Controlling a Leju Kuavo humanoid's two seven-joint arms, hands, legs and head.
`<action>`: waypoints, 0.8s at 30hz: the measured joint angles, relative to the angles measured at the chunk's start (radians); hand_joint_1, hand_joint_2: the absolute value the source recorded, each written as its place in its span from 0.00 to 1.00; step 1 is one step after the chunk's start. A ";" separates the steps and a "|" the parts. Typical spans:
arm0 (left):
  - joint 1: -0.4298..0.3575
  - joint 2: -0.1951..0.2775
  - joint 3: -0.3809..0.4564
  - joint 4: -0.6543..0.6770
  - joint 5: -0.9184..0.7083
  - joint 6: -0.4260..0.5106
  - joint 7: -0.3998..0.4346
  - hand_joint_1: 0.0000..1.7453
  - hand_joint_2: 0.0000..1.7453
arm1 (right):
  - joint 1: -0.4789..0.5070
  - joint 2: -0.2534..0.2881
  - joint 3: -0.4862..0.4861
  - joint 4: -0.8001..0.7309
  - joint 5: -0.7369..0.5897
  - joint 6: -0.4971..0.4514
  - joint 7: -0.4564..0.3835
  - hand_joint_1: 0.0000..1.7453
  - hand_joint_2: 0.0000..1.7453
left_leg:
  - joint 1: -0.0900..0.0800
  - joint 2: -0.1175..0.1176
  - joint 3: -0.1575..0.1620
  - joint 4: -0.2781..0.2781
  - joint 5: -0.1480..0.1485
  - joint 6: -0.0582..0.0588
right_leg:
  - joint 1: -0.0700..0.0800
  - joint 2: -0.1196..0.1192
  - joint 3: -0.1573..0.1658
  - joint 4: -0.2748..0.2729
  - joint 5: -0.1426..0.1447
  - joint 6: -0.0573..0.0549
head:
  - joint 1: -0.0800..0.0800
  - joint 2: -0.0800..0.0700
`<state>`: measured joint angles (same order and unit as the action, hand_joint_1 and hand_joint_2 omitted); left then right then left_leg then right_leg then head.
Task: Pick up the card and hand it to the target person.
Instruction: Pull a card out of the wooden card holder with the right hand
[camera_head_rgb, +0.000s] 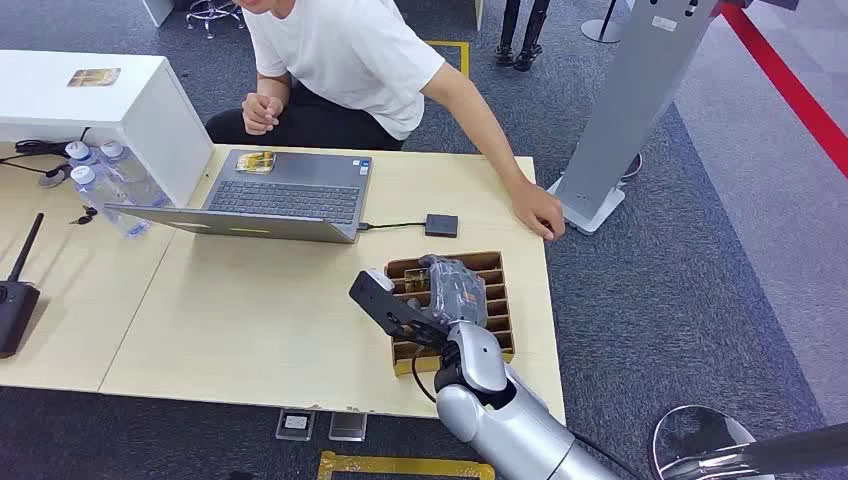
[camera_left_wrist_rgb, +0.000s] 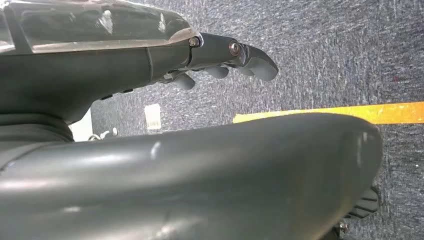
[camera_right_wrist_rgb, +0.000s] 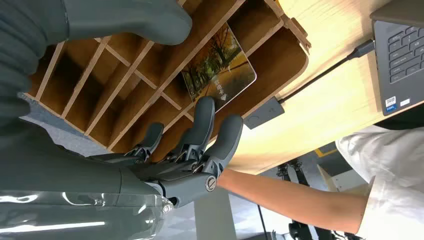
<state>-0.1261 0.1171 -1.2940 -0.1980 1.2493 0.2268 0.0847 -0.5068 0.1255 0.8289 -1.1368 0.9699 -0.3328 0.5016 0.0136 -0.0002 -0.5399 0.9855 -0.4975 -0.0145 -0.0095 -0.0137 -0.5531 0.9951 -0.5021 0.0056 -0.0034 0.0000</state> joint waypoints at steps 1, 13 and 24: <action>0.000 0.000 0.000 0.000 0.000 0.000 0.000 0.00 0.00 | 0.000 0.000 0.000 0.000 0.000 -0.001 0.000 0.38 1.00 | 0.000 0.000 0.000 0.000 0.000 0.000 | 0.000 0.000 0.000 0.000 0.000 0.000 | 0.000 0.000; 0.000 0.000 0.000 0.000 0.000 0.000 0.000 0.00 0.00 | 0.002 -0.022 -0.004 -0.051 0.012 -0.011 0.003 0.37 1.00 | 0.000 0.000 0.000 0.000 0.000 0.000 | 0.000 0.000 0.000 0.000 0.000 0.000 | 0.000 0.000; 0.000 0.000 -0.001 0.000 -0.002 -0.003 0.000 0.00 0.00 | 0.004 -0.034 -0.004 -0.074 0.009 0.000 0.003 0.36 1.00 | 0.000 0.000 0.000 0.000 0.000 0.000 | 0.000 0.000 0.000 0.000 0.000 0.000 | 0.000 0.000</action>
<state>-0.1260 0.1171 -1.2951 -0.1980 1.2478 0.2235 0.0846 -0.5027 0.0914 0.8249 -1.2110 0.9791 -0.3331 0.5048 0.0136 -0.0001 -0.5399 0.9855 -0.4975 -0.0145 -0.0095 -0.0136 -0.5532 0.9951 -0.5021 0.0056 -0.0034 0.0000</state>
